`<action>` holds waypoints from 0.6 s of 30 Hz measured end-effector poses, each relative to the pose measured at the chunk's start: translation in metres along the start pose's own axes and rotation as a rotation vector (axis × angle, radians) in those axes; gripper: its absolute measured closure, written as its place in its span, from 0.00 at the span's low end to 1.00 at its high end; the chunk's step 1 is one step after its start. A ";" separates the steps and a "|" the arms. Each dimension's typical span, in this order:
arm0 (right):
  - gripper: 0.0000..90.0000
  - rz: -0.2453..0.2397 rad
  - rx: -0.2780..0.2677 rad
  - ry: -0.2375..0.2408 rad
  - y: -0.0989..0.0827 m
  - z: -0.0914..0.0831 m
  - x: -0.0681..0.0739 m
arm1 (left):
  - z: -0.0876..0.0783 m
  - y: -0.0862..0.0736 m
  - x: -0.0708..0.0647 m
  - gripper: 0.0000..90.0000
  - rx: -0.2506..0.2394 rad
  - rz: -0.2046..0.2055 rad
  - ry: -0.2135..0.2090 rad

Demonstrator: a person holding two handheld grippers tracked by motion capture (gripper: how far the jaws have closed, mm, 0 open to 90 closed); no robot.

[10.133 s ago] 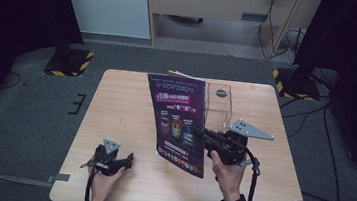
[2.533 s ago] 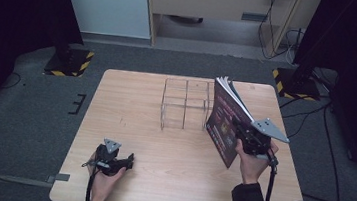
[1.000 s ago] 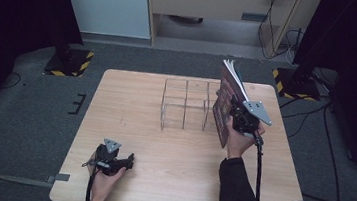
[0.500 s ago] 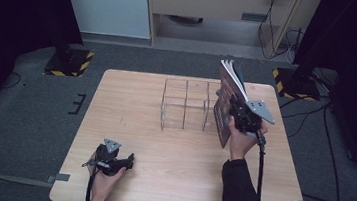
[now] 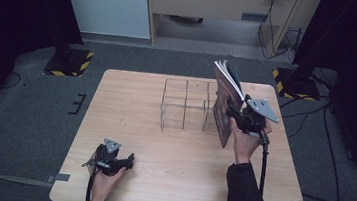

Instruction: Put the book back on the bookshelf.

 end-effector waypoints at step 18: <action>0.57 -0.007 0.027 -0.040 0.001 -0.002 -0.011 | 0.000 0.000 0.000 0.16 0.000 0.000 0.000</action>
Point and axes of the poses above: each handheld gripper's, and its own axes: z roughly forward along the jaws, y roughly out of its top, x roughly to its left, the point moved 2 cm from there along z, roughly forward along the jaws, and after that the axes turned 11 degrees about -y, right-handed, at the moved point
